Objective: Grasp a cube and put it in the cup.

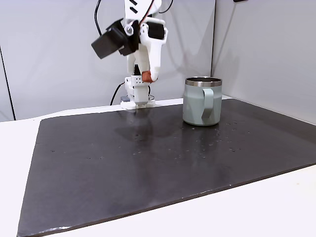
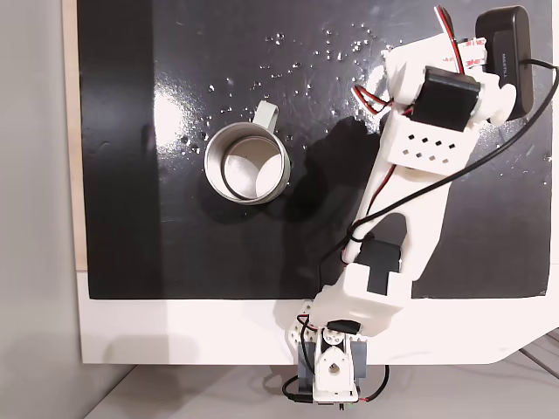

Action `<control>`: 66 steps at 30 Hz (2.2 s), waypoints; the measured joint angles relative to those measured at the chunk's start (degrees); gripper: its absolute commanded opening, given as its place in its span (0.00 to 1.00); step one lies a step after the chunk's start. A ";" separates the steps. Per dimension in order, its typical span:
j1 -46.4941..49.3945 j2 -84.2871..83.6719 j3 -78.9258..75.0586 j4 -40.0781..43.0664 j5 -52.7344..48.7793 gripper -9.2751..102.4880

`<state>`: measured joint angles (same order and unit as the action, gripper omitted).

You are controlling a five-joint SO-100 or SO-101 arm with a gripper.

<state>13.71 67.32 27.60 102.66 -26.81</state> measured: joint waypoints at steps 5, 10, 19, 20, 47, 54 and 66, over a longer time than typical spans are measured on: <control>0.62 4.39 0.00 0.00 0.00 0.14; 0.35 4.92 0.00 0.00 0.00 0.14; -5.36 6.33 0.00 0.00 2.02 0.14; -6.24 7.03 0.18 0.00 2.37 0.14; -29.79 25.14 24.43 0.35 6.94 0.14; -32.26 29.71 31.90 0.35 6.77 0.14; -32.17 30.15 38.50 0.35 4.31 0.14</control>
<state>-18.46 97.47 66.09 103.01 -22.50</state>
